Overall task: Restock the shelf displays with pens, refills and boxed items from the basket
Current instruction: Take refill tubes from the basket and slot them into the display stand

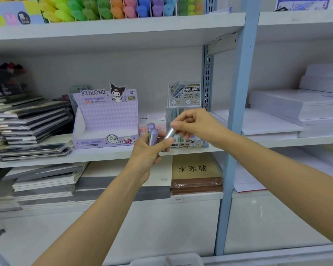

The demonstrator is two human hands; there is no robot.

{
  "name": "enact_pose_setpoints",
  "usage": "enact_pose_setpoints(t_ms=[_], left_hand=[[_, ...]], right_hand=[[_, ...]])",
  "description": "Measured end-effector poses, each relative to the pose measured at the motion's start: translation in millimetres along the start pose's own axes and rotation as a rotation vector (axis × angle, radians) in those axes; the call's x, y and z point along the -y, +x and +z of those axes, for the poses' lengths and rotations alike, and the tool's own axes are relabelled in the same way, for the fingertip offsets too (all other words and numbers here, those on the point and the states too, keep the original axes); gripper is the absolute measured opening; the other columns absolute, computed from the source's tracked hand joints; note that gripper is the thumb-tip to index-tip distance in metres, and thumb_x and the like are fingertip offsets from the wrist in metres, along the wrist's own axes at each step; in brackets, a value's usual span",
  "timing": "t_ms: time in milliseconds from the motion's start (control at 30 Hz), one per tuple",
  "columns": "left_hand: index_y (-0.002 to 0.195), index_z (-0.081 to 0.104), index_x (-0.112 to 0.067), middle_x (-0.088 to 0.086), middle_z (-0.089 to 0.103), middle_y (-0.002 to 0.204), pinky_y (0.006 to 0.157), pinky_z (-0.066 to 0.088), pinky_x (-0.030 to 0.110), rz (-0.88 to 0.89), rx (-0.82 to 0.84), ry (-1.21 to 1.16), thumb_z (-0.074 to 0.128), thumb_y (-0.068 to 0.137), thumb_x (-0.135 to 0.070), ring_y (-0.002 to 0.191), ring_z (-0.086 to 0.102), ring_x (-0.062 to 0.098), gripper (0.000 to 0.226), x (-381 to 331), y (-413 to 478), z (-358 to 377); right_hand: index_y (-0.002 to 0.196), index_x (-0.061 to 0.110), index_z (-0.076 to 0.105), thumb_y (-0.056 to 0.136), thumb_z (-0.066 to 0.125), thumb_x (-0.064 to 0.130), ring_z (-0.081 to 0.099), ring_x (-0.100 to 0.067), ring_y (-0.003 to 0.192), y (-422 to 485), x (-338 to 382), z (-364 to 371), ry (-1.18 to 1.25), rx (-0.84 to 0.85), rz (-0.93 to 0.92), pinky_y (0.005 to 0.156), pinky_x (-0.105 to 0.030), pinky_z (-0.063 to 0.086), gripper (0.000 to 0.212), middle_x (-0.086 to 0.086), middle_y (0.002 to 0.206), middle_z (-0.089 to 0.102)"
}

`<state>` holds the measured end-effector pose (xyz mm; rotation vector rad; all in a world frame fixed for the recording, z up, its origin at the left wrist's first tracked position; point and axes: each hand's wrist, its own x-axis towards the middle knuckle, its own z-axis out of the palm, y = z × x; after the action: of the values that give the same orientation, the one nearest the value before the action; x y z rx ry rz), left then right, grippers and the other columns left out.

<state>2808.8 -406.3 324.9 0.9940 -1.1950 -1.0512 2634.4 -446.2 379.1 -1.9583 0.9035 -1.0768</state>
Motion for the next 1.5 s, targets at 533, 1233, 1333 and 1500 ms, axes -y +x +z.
enact_pose_setpoints(t_ms=[533, 1233, 1333, 1500], left_hand=[[0.106, 0.067, -0.014, -0.002, 0.072, 0.081, 0.042, 0.034, 0.017, -0.004, 0.125, 0.052, 0.056, 0.098, -0.020, 0.062, 0.063, 0.011, 0.014, -5, 1, -6], [0.108, 0.061, -0.010, 0.002, 0.072, 0.086, 0.039, 0.031, 0.015, 0.020, 0.061, 0.060, 0.067, 0.091, -0.027, 0.056, 0.057, 0.008, 0.024, 6, 27, 9], [0.107, 0.061, -0.009, 0.001, 0.070, 0.080, 0.039, 0.031, 0.015, 0.017, 0.050, 0.041, 0.068, 0.090, -0.026, 0.053, 0.054, 0.008, 0.025, 9, 31, 10], [0.095, 0.063, -0.008, -0.005, 0.068, 0.071, 0.038, 0.029, 0.015, 0.024, 0.066, 0.019, 0.068, 0.090, -0.023, 0.053, 0.055, 0.007, 0.017, 9, 34, 13]], right_hand=[[0.111, 0.011, 0.068, 0.093, 0.060, 0.005, 0.063, -0.014, 0.093, 15, -7, -38, -0.186, -0.462, -0.170, 0.086, -0.024, 0.053, 0.021, -0.004, 0.102, 0.069], [0.115, 0.007, 0.067, 0.094, 0.055, 0.001, 0.057, -0.015, 0.093, 56, -66, -58, -0.599, -0.450, -0.052, 0.087, -0.025, 0.046, 0.025, -0.008, 0.111, 0.068], [0.112, 0.008, 0.068, 0.094, 0.055, 0.001, 0.061, -0.020, 0.098, 62, -63, -67, -0.601, -0.333, -0.015, 0.092, -0.030, 0.048, 0.023, -0.008, 0.109, 0.069], [0.114, 0.008, 0.066, 0.093, 0.056, 0.000, 0.061, -0.020, 0.100, 68, -62, -68, -0.602, -0.241, 0.027, 0.095, -0.030, 0.047, 0.024, -0.008, 0.108, 0.067]])
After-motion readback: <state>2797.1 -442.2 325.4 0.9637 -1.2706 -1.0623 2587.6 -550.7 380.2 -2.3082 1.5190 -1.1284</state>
